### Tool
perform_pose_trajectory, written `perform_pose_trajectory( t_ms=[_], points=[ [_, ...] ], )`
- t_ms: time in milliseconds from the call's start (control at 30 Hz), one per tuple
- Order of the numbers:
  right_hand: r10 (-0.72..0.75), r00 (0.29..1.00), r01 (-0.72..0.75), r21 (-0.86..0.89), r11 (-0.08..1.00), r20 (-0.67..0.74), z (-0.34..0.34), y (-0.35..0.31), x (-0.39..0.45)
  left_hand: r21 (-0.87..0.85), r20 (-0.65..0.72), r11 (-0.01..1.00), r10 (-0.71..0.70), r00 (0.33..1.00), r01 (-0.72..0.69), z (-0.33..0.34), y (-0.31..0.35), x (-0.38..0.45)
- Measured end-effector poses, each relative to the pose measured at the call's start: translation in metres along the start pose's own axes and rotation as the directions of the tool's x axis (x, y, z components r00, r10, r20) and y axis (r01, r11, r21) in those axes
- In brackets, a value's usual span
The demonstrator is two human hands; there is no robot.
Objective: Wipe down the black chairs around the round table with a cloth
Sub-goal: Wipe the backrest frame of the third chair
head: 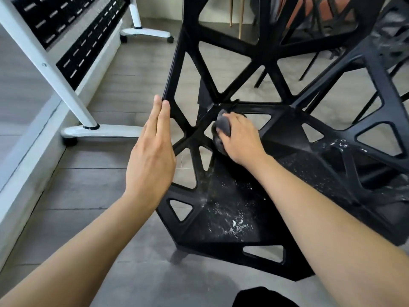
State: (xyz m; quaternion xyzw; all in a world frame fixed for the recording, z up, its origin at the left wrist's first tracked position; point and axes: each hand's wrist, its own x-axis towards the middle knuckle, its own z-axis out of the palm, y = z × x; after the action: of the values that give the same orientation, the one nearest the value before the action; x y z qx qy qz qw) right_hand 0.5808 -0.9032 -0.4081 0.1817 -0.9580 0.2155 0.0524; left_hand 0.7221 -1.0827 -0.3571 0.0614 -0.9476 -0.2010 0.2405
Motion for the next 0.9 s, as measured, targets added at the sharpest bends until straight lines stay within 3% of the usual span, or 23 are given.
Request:
perform_pose_trajectory(
  t_ms=[100, 200, 433, 600, 733, 833, 900],
  points=[
    [0.052, 0.998, -0.054, -0.073, 0.996, -0.027, 0.0, -0.001, 0.041, 0.008, 0.014, 1.0, 0.008, 1.0, -0.008, 0.001, 0.0, 0.0],
    [0.087, 0.995, -0.089, -0.034, 0.995, -0.045, 0.003, -0.004, 0.057, 0.025, 0.012, 1.0, 0.004, 1.0, -0.004, 0.0, -0.001, 0.008],
    [0.032, 0.999, -0.031, -0.077, 0.997, 0.019, 0.004, -0.011, 0.054, 0.038, 0.023, 0.999, 0.006, 1.0, -0.007, 0.001, -0.007, 0.01],
    [0.183, 0.983, -0.181, -0.135, 0.974, 0.0, -0.003, -0.033, 0.082, 0.081, 0.033, 0.996, 0.023, 0.999, -0.026, 0.003, -0.01, 0.01],
    [0.187, 0.982, -0.167, -0.313, 0.935, 0.035, -0.007, -0.051, 0.09, 0.122, 0.036, 0.992, 0.04, 0.999, -0.044, 0.003, -0.01, 0.009],
    [0.14, 0.989, -0.102, -0.458, 0.883, 0.05, -0.004, -0.048, 0.083, 0.289, 0.039, 0.943, 0.161, 0.986, -0.165, 0.001, -0.009, 0.009],
    [0.195, 0.98, -0.156, -0.483, 0.862, 0.032, -0.006, -0.036, 0.079, 0.414, 0.108, 0.854, 0.298, 0.949, -0.315, 0.002, -0.01, 0.011]
  ],
)
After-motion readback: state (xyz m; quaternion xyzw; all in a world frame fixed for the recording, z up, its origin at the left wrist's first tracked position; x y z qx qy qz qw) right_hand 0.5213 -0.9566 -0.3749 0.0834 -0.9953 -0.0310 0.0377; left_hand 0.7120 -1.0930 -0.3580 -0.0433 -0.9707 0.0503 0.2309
